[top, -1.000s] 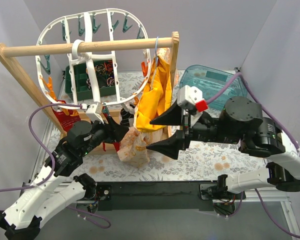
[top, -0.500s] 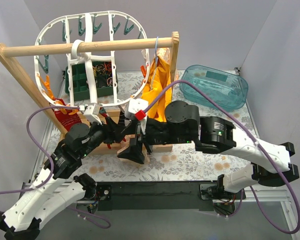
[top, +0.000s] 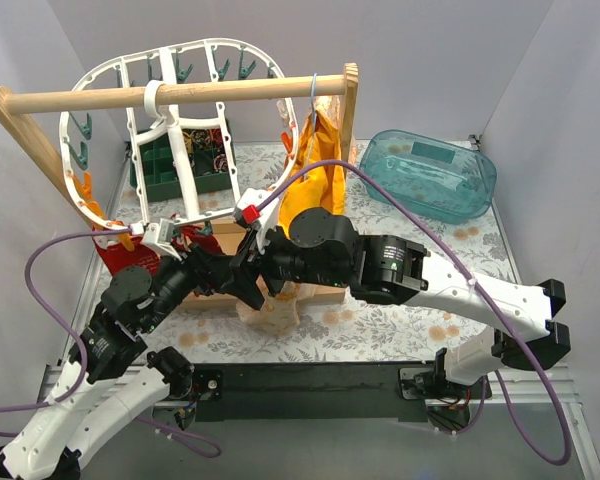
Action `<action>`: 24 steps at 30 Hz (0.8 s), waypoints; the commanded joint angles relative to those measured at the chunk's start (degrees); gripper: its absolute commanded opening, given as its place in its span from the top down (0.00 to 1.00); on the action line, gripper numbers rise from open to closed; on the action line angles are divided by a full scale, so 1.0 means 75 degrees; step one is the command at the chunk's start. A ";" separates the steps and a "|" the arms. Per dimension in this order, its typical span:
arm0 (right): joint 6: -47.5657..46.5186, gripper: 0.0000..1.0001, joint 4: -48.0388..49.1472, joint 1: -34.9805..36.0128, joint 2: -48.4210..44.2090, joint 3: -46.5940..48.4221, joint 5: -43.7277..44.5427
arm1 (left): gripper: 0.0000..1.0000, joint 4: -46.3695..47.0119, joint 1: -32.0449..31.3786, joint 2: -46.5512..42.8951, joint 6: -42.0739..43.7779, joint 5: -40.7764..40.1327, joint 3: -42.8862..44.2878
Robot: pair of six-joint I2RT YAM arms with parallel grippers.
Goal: Remove the socks clipped to the hanger
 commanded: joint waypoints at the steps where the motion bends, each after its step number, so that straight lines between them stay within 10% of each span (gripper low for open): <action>1: 0.0808 0.22 0.0394 -0.0404 -0.0495 -0.0495 0.1057 | 0.32 0.0715 -0.0023 0.0495 0.0268 0.0100 -0.0308; 16: 0.1044 0.24 0.0488 -0.1213 -0.1585 -0.1667 0.0707 | 0.37 0.2640 -0.0023 0.2312 -0.0118 -0.0343 -0.0742; 24: 0.0716 0.24 0.0569 -0.1260 -0.1668 -0.2113 0.1420 | 0.42 0.2840 -0.0023 0.1424 -0.0002 0.0230 -0.1023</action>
